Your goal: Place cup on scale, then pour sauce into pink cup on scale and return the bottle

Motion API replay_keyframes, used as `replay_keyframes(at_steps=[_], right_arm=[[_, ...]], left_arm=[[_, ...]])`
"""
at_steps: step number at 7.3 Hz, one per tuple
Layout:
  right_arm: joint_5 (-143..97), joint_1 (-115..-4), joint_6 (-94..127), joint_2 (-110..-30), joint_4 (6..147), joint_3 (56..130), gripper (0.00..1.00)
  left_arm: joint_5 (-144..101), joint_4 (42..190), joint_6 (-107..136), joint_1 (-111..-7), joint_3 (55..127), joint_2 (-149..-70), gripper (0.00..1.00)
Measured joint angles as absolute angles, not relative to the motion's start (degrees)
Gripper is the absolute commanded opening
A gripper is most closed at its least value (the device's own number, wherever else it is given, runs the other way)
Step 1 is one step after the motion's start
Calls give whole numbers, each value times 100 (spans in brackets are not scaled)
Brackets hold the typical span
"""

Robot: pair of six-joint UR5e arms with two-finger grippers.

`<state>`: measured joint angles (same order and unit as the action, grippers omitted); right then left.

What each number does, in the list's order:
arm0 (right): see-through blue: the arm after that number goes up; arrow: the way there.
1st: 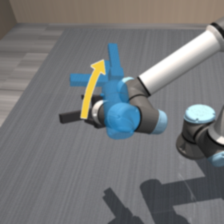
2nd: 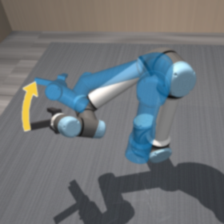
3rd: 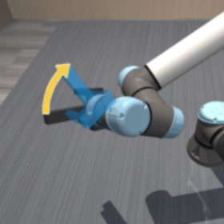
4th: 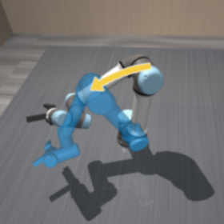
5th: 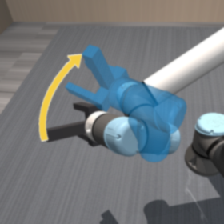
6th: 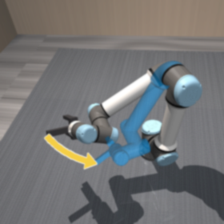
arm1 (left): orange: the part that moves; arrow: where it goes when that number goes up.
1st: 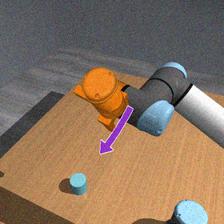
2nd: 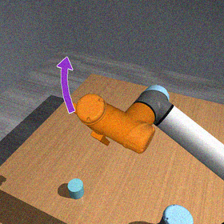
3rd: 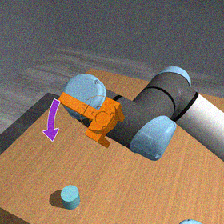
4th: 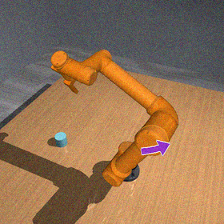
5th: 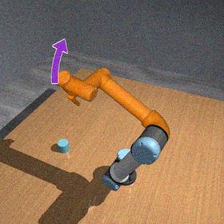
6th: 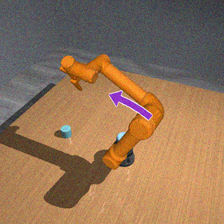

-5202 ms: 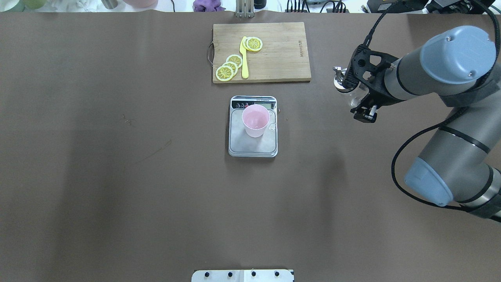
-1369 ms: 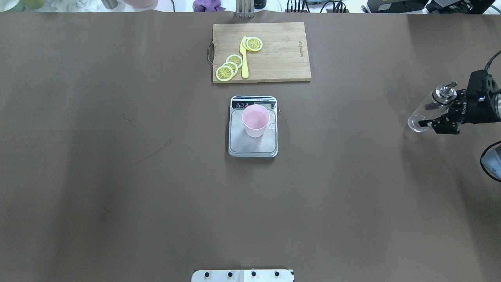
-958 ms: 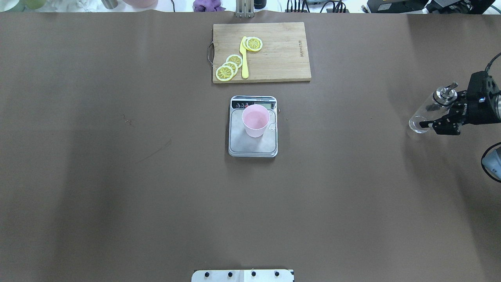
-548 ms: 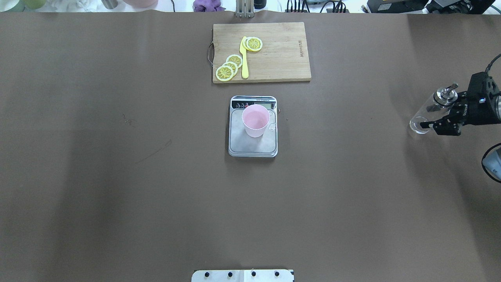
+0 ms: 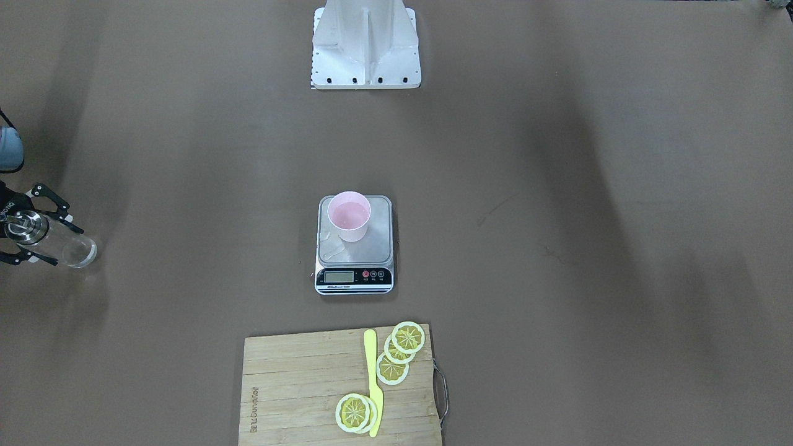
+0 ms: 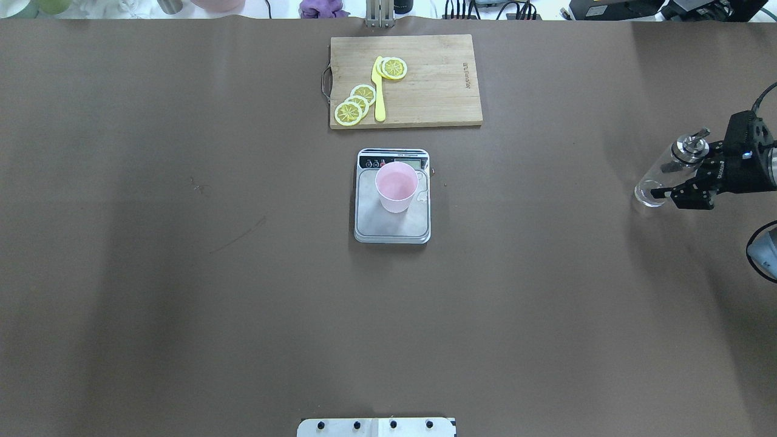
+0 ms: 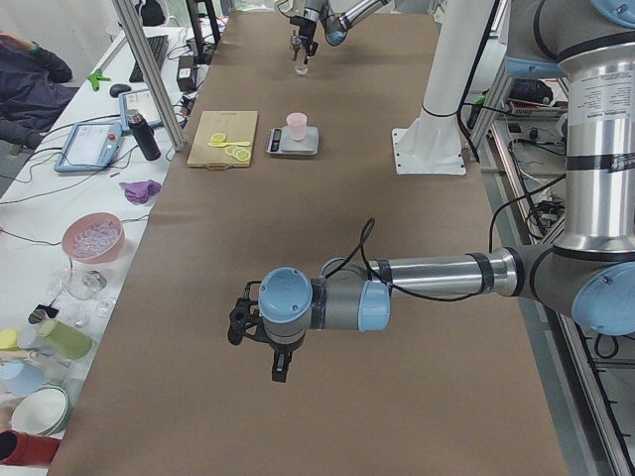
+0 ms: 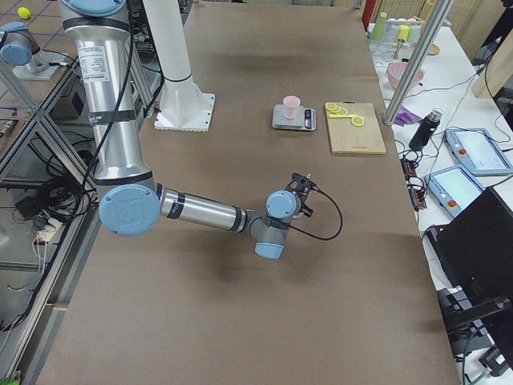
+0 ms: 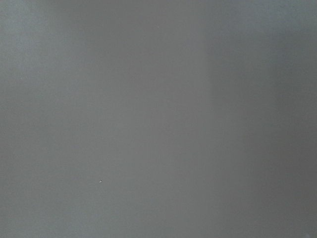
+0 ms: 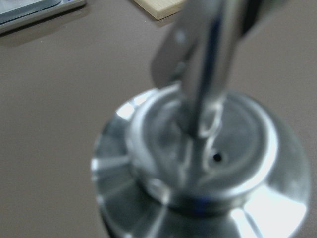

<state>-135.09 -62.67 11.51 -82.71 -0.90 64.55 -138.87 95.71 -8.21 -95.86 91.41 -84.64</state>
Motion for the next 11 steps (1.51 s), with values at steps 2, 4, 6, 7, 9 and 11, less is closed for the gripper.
replay_keyframes(at_steps=[2,4,6,7,9,11], right_arm=[[-13501,-6267,1165,-8265,-90,6462,100],[-13498,-6267,1221,-8260,-88,6466,100],[-13500,-6272,1262,-8259,-89,6476,100],[-13504,-6277,1313,-8269,-95,6490,100],[-13521,-6282,1397,-8363,-190,6514,100],[-13537,-6287,1413,-8505,-298,6527,100]], left_arm=[[-13887,9571,-825,-9583,9143,-8464,98],[-13928,9573,-824,-9586,9148,-8464,98],[-13953,9579,-819,-9582,9149,-8464,98],[-13956,9580,-818,-9581,9149,-8464,98],[-13967,9580,-817,-9580,9148,-8464,98],[-13995,9580,-817,-9580,9144,-8464,98]])
